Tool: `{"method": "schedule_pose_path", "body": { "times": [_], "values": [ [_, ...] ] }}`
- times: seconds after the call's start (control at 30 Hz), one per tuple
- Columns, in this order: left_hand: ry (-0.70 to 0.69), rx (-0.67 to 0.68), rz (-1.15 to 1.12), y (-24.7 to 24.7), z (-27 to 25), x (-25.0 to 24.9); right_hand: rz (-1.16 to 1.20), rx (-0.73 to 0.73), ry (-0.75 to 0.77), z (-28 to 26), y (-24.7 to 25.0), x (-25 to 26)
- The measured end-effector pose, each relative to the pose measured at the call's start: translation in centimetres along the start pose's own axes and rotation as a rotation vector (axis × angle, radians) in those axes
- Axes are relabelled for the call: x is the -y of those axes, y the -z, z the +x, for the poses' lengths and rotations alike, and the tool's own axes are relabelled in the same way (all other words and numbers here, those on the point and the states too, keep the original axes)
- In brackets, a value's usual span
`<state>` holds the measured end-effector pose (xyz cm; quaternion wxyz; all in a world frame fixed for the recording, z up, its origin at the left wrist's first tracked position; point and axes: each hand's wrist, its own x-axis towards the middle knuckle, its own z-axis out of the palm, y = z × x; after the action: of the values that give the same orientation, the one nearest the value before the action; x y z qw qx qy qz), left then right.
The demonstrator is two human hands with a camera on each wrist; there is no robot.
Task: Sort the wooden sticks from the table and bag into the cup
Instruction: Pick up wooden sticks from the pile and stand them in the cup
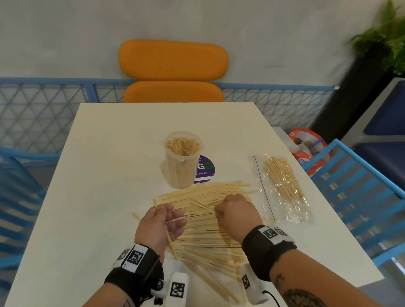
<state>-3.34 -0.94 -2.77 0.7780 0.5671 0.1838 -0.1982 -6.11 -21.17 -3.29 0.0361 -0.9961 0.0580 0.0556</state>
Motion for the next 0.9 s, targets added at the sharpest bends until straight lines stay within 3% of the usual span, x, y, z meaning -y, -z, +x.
{"method": "schedule_pose_path", "body": {
  "times": [0.2,0.3,0.5,0.67,0.8,0.9],
  "values": [
    [-0.03,-0.035,-0.031,0.0,0.2,-0.2,-0.104,0.007,0.051,0.7,0.0,-0.2],
    [-0.033,-0.024,-0.039,-0.7,0.0,-0.4,-0.041,-0.021,0.035,1.1,1.7,-0.7],
    [0.009,0.121,-0.073,-3.7,-0.8,-0.8,0.557,-0.006,-0.008,0.1,6.8,0.9],
    [0.063,0.268,-0.108,-5.8,-1.2,0.1,0.84,0.041,-0.02,-0.9,6.3,3.5],
    [0.091,0.183,-0.153,-5.5,-0.9,0.1,0.811,-0.01,-0.037,-1.0,4.9,2.7],
    [0.091,0.004,-0.195,-3.9,-0.1,-0.3,0.523,-0.031,-0.068,-0.5,4.0,0.5]
  ]
}}
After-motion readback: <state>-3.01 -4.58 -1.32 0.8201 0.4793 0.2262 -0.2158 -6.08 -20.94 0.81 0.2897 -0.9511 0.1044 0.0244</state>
